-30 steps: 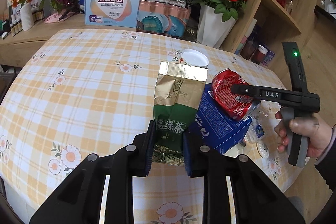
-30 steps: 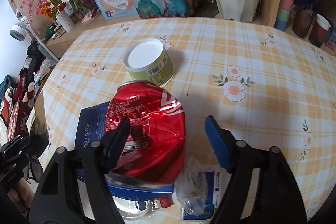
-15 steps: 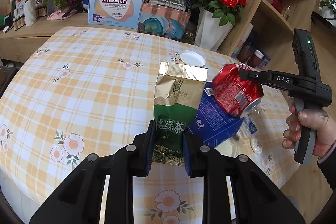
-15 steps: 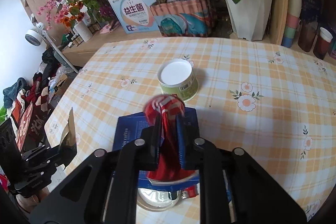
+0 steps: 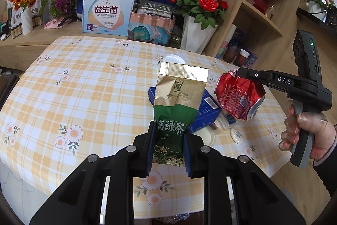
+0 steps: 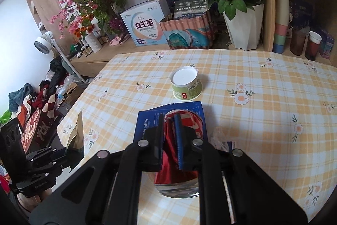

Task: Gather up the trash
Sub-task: 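Carry the tea packet over the bin and open the left gripper while the right carries the red can, then lower the red can over the bin and open the right gripper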

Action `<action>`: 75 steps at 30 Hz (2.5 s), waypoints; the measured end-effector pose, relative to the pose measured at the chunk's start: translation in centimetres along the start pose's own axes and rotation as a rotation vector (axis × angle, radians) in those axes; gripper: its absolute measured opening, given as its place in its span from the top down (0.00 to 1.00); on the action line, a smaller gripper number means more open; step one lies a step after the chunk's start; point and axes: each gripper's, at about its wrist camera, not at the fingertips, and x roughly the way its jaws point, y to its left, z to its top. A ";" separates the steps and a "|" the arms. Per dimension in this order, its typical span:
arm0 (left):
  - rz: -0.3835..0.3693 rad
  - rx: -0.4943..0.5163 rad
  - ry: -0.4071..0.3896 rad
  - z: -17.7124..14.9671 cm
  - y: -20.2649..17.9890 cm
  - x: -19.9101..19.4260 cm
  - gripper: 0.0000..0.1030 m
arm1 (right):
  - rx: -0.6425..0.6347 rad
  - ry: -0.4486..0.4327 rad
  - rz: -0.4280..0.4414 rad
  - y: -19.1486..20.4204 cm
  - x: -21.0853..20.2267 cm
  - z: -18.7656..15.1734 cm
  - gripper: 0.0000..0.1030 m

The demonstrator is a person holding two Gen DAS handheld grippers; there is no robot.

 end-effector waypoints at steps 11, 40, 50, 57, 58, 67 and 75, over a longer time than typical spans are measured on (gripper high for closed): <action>-0.100 0.054 0.048 -4.3 -3.9 -3.7 0.78 | 0.006 -0.084 0.023 1.2 -7.6 -4.9 0.87; -0.222 0.122 0.261 -15.6 -9.1 -2.9 0.37 | 0.097 -0.132 0.001 2.0 -16.8 -17.8 0.87; -0.045 0.004 0.056 -12.0 -5.1 -7.2 0.11 | 0.063 -0.065 0.027 3.8 -15.1 -19.0 0.87; 0.119 -0.061 -0.060 -10.2 -1.3 -9.9 0.08 | 0.042 0.017 0.041 5.0 -12.6 -20.4 0.87; 0.133 -0.069 -0.071 -10.1 -1.0 -10.2 0.07 | 0.036 0.027 0.040 5.3 -12.3 -20.5 0.87; 0.180 -0.115 -0.108 -9.9 1.2 -11.4 0.07 | 0.013 0.088 0.017 5.6 -10.2 -21.2 0.87; 0.179 -0.109 -0.103 -10.2 1.2 -11.3 0.07 | -0.013 0.069 0.001 6.3 -10.0 -20.8 0.65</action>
